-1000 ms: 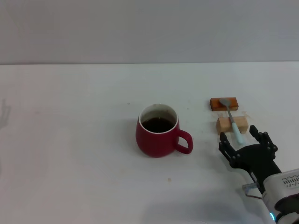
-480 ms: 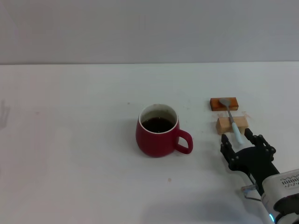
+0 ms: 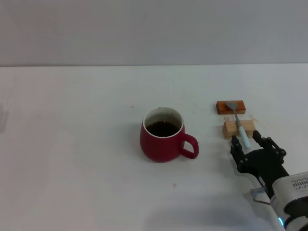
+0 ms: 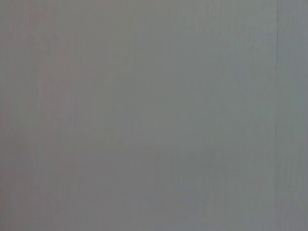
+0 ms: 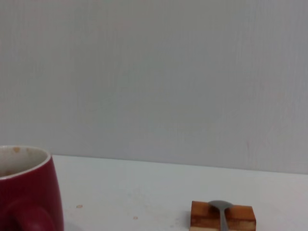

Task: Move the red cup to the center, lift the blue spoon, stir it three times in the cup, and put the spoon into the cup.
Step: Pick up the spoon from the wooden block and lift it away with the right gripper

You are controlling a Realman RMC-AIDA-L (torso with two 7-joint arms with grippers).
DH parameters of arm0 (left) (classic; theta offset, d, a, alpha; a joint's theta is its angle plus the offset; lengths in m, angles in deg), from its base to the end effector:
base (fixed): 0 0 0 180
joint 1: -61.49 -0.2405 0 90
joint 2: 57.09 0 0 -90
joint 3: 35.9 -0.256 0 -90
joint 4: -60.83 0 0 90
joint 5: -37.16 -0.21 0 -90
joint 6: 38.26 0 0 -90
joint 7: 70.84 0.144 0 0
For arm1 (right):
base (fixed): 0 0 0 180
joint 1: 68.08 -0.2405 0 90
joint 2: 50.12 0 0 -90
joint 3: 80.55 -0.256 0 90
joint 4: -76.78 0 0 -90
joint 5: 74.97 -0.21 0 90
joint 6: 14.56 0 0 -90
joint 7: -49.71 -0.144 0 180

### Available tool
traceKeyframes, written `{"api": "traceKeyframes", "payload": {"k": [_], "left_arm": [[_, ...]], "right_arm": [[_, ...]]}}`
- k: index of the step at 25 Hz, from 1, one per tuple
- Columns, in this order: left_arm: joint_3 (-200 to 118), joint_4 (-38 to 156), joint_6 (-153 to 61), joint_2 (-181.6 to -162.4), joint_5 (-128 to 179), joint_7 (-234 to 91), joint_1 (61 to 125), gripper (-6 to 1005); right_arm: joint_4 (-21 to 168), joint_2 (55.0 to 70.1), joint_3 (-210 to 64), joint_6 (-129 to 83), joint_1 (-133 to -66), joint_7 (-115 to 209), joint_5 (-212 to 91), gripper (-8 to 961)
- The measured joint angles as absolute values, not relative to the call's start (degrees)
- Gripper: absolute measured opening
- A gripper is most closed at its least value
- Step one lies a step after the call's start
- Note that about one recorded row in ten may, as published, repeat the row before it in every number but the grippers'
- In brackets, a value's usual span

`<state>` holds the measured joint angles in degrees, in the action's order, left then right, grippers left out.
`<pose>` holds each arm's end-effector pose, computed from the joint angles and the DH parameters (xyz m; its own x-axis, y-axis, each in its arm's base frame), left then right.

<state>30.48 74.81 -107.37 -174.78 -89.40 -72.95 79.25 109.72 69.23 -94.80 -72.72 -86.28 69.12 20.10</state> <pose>-0.3797 0.3026 0.0504 0.6919 -0.1384 0.7086 0.7144 0.2739 -0.6440 0.2960 0.2643 -0.1126 0.7495 -0.1979 -0.6318 -0.6620 -0.2401 -0.7100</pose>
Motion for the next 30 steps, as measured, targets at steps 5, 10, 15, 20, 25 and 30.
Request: {"api": "traceKeyframes", "payload": {"k": [5,10,15,20,25,30], "left_arm": [[30.7,74.81,-107.37,-174.86,-89.41,-72.96,79.11,859],[30.87,74.81,-107.46,-174.86,-89.41,-72.99,79.06,859],[30.9,74.82,-107.52,-174.86,-89.4,-73.01,79.06,859],[30.83,74.88,-107.73,-174.86,-89.41,-73.03,79.06,859],[30.57,74.9,-108.69,-174.86,-89.4,-73.08,78.66,859],[30.48,74.95,-108.97,-174.86,-89.41,-73.13,78.32,859]], "right_arm": [[109.72,69.23,-94.98,-72.72,-86.74,69.12,20.07,537],[109.74,69.23,-94.98,-72.72,-86.8,69.12,20.04,522],[109.74,69.23,-94.97,-72.72,-86.76,69.13,20.03,458],[109.48,69.23,-95.02,-72.73,-86.5,69.13,20.03,369],[109.43,69.23,-95.05,-72.75,-86.38,69.13,20.03,367],[109.39,69.23,-95.05,-72.75,-86.35,69.13,20.03,364]]}}
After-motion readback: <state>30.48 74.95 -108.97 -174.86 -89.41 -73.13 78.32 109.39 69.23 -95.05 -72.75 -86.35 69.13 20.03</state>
